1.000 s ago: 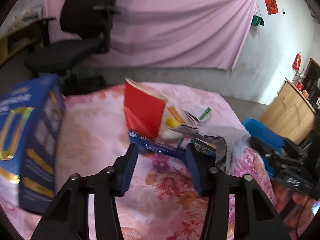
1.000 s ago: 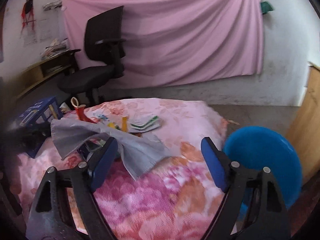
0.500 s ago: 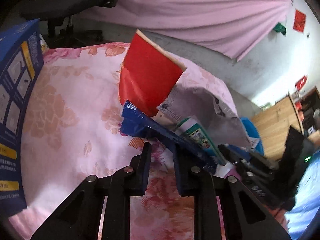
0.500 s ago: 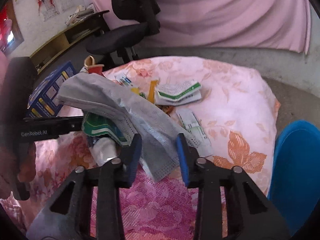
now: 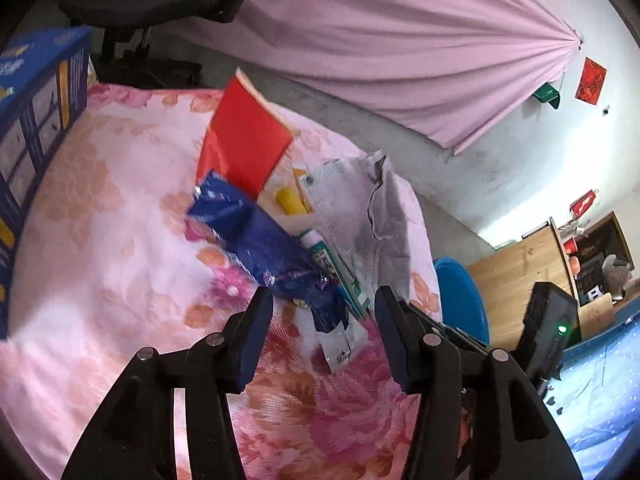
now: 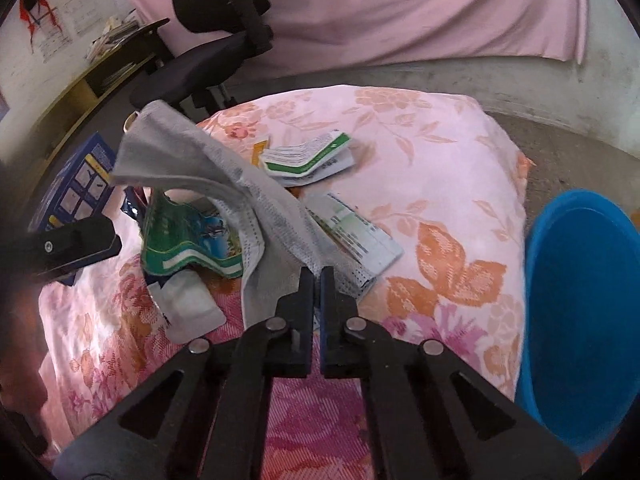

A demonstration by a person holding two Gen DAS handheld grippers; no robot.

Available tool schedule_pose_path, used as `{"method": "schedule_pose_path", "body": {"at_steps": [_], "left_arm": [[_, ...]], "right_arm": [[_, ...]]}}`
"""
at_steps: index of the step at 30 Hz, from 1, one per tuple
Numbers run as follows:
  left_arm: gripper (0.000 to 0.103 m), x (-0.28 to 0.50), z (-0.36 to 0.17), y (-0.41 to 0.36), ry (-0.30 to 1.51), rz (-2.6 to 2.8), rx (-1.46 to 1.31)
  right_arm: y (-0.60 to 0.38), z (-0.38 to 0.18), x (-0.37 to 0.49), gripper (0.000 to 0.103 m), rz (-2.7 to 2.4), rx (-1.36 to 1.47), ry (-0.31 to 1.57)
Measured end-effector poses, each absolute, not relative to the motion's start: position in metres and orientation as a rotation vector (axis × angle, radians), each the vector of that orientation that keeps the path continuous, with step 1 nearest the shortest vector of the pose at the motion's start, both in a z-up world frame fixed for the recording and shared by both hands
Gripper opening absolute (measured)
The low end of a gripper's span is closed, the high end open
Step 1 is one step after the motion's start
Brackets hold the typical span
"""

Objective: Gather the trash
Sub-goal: 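Close the left gripper on the blue wrapper while the right gripper grasps the grey mask, lift both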

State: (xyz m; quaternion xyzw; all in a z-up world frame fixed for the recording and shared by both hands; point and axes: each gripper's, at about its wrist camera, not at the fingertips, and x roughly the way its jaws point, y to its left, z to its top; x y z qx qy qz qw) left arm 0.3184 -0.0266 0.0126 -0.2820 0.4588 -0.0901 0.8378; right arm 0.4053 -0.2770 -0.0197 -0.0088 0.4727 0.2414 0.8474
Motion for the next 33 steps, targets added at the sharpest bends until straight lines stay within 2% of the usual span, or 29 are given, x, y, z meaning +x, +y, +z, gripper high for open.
{"method": "schedule_pose_path", "body": {"at_steps": [4,5,6,7,8,13,21,26,33], "left_arm": [[0.046,0.323,-0.004,-0.043,0.999,-0.160,-0.579],[0.042,0.321,-0.008,-0.045,1.013,-0.159,-0.584],[0.037,0.320,-0.009,-0.048,1.014,-0.161,-0.590],[0.023,0.320,-0.009,-0.049,1.010,-0.170,-0.594],[0.019,0.319,-0.012,-0.051,1.013,-0.170,-0.592],[0.018,0.303,-0.014,-0.044,0.979,-0.178,-0.616],[0.017,0.254,0.006,-0.056,0.835,-0.164,-0.506],[0.017,0.217,0.027,-0.071,0.688,-0.135,-0.351],[0.017,0.205,0.070,-0.113,0.445,-0.152,-0.174]], "right_arm": [[-0.287,-0.021,0.399,0.031,0.511,0.013,0.970],[-0.289,-0.020,0.397,0.031,0.514,0.022,0.961],[-0.294,-0.019,0.395,0.031,0.515,0.039,0.948],[-0.297,-0.016,0.394,0.031,0.511,0.051,0.936],[-0.302,-0.014,0.391,0.031,0.497,0.064,0.923],[-0.324,-0.009,0.371,0.030,0.460,0.164,0.906],[-0.332,0.000,0.321,0.030,0.450,0.197,0.818],[-0.330,0.012,0.294,0.030,0.438,0.147,0.697],[-0.343,0.040,0.264,0.030,0.435,0.206,0.466]]}}
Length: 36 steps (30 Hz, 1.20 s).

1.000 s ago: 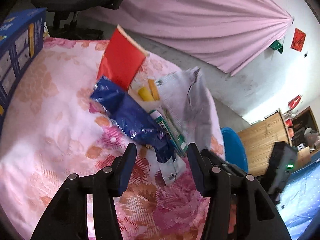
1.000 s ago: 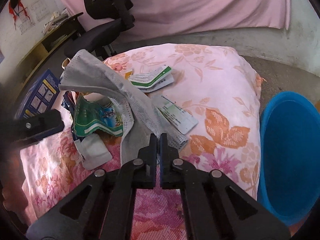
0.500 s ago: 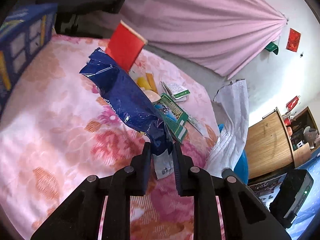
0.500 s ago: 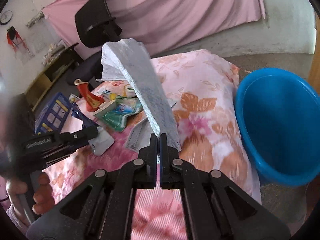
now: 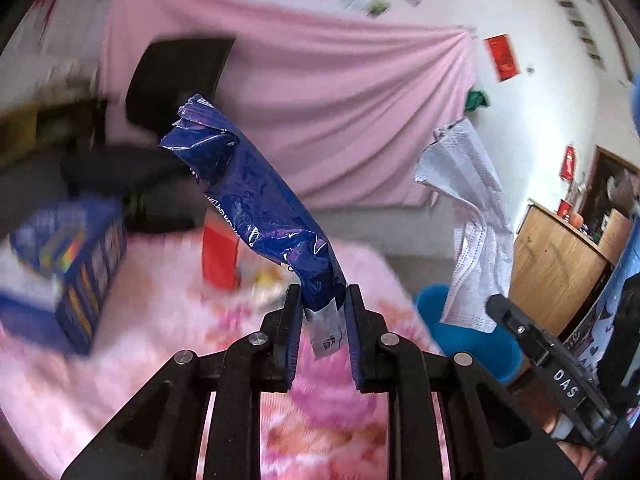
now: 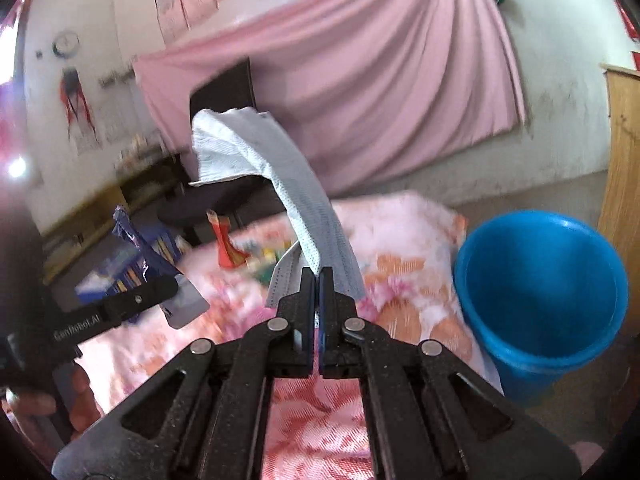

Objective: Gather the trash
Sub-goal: 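Close the left gripper on the blue wrapper while the right gripper grasps the grey mask, lift both, then open both grippers over the blue basin, dropping wrapper and mask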

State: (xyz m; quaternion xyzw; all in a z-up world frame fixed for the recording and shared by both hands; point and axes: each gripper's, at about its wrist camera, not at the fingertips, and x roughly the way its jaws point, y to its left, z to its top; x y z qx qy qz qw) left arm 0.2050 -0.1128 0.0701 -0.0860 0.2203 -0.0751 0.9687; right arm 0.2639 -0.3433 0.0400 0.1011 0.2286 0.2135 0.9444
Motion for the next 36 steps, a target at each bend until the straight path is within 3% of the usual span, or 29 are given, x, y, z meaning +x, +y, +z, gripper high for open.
{"method": "schedule_pose_path", "body": {"at_steps": [9,16,21,36], "left_arm": [[0.017,0.217,0.129,-0.179,0.186,-0.264,-0.010],[0.017,0.235,0.138,-0.234,0.104,-0.364,0.047],[0.018,0.262,0.136,-0.273,0.153,-0.423,0.084],[0.018,0.374,0.059,-0.341,0.635,-0.546,0.017]], "right_arm": [[-0.372,0.101,0.239,0.030,0.328,0.211,0.127],[-0.411,0.120,0.236,0.030,0.193,0.208,0.007],[-0.446,0.114,0.238,0.030,0.094,0.239,0.010],[-0.519,0.043,0.282,0.030,-0.053,0.288,0.281]]}}
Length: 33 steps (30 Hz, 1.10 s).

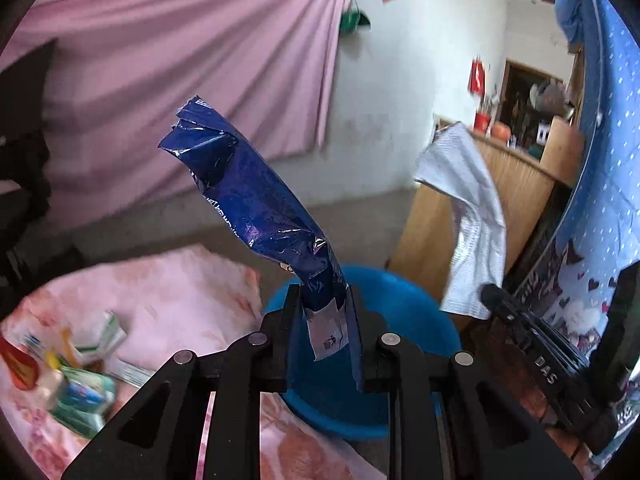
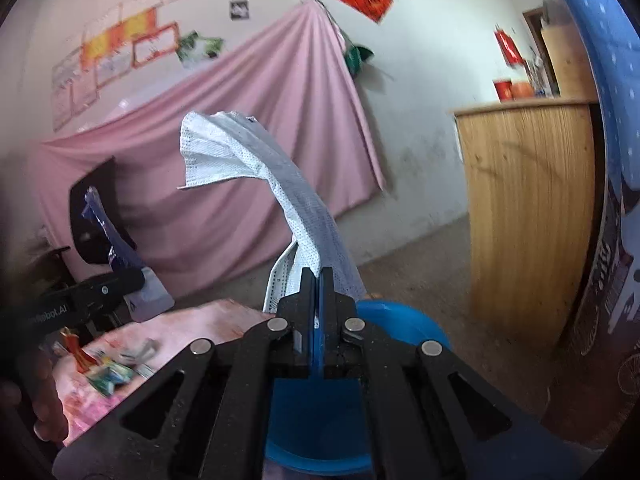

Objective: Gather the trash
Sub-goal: 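Open both grippers over the blue basin, dropping wrapper and mask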

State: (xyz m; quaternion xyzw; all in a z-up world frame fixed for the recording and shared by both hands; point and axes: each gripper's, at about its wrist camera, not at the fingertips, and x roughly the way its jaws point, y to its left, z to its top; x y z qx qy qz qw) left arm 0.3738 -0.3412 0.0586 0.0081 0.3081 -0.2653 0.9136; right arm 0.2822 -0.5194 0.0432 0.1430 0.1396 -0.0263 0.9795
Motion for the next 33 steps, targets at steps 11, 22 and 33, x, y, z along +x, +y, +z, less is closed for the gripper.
{"method": "schedule_pose_path", "body": {"at_steps": [11,22,33], "left_arm": [[0.018,0.398,0.033,-0.380,0.823,-0.617,0.062],[0.035,0.386,0.029,-0.348,0.833,-0.549,0.031],[0.050,0.357,0.036,-0.295,0.764,-0.398,-0.044]], "right_arm": [[-0.541,-0.005,0.320,0.030,-0.063,0.363,0.534],[-0.540,-0.018,0.330,0.042,-0.054,0.364,0.614],[-0.533,-0.009,0.324,0.074,-0.052,0.357,0.586]]}}
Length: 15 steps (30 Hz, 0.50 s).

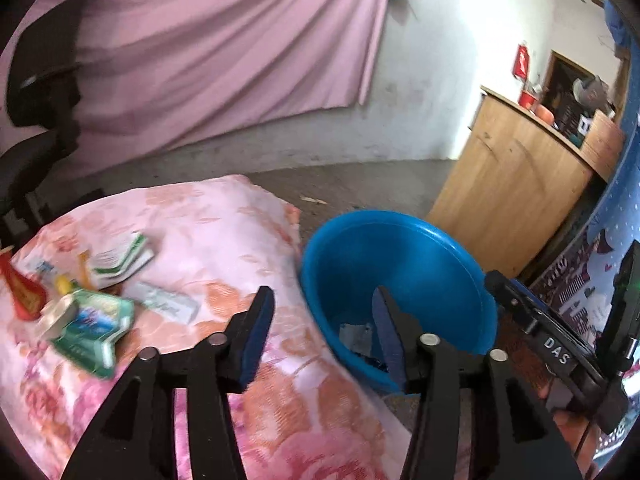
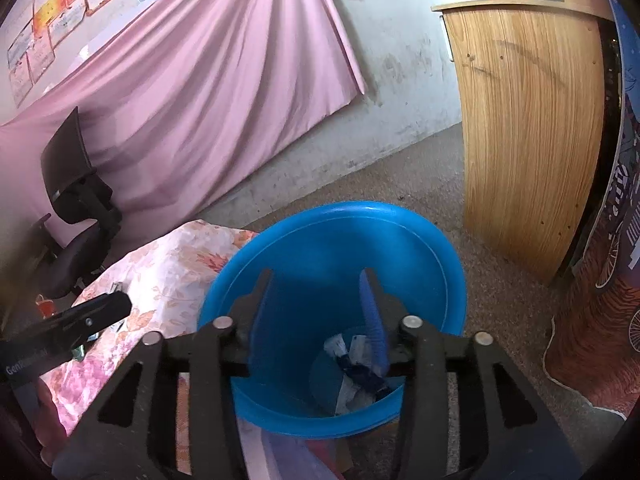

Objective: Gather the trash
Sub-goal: 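Open both grippers over the blue basin, dropping wrapper and mask, then move both grippers back over the bed toward the red cup and packets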

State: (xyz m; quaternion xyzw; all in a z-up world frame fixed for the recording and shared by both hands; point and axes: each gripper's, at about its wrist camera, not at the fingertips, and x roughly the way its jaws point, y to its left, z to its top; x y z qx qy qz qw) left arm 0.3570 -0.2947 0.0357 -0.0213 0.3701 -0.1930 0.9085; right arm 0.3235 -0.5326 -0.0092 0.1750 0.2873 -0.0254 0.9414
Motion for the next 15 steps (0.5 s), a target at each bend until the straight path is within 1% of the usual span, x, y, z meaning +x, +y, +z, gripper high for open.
{"method": "schedule_pose_path", "body": {"at_steps": [2,3,4,5,7,8,10,15], "left_arm": [[0.060,0.351,0.039,-0.284,0.744,-0.368,-0.060],[0.063,0.347,0.041,-0.278,0.731,-0.352,-0.070],[0.070,0.341,0.043,-0.269,0.713,-0.332,-0.083],[0.080,0.338,0.045,-0.264,0.702,-0.321,-0.092],[0.090,0.329,0.049,-0.249,0.667,-0.292,-0.120],[0.095,0.322,0.052,-0.239,0.637,-0.274,-0.146],[0.099,0.312,0.056,-0.222,0.593,-0.238,-0.175],[0.099,0.291,0.072,-0.193,0.490,-0.166,-0.147]], "right_arm": [[-0.532,-0.007,0.321,0.079,-0.051,0.359,0.578],[-0.531,-0.005,0.319,0.084,-0.052,0.359,0.572],[-0.529,-0.004,0.317,0.089,-0.053,0.358,0.568],[-0.528,-0.002,0.316,0.091,-0.053,0.357,0.564],[-0.524,0.001,0.312,0.101,-0.054,0.352,0.550],[-0.522,0.003,0.310,0.103,-0.053,0.349,0.542],[-0.517,0.008,0.305,0.103,-0.052,0.340,0.522],[-0.505,0.025,0.291,0.103,-0.043,0.320,0.453]]}}
